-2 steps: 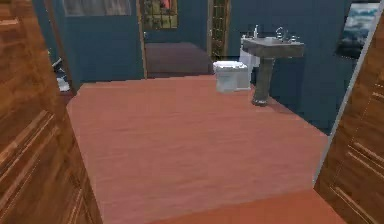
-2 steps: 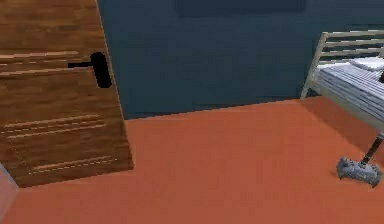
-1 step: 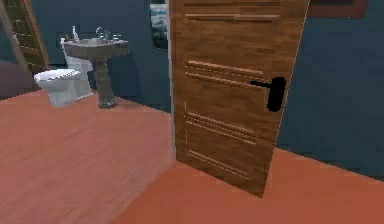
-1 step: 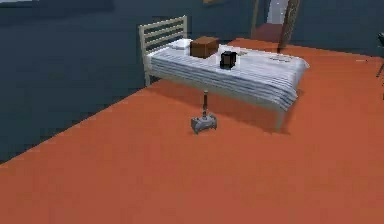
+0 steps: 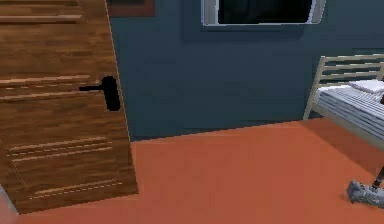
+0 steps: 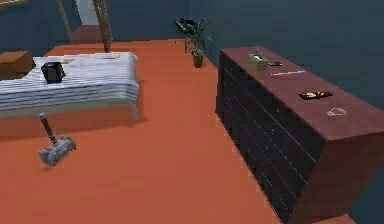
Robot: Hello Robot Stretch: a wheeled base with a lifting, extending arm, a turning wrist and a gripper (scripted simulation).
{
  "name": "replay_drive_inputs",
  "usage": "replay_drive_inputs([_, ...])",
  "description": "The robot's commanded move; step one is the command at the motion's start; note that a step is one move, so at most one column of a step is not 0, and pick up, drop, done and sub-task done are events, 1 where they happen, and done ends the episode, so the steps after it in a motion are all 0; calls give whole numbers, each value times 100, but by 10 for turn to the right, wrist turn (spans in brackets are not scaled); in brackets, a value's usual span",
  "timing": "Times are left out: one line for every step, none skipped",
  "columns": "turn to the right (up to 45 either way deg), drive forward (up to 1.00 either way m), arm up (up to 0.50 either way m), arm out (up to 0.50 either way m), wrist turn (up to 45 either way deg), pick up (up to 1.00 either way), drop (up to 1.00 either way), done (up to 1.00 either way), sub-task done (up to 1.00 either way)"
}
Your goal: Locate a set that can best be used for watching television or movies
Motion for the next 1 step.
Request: replay_drive_inputs([30, 0, 0, 0, 0, 0, 0, 0, 0])
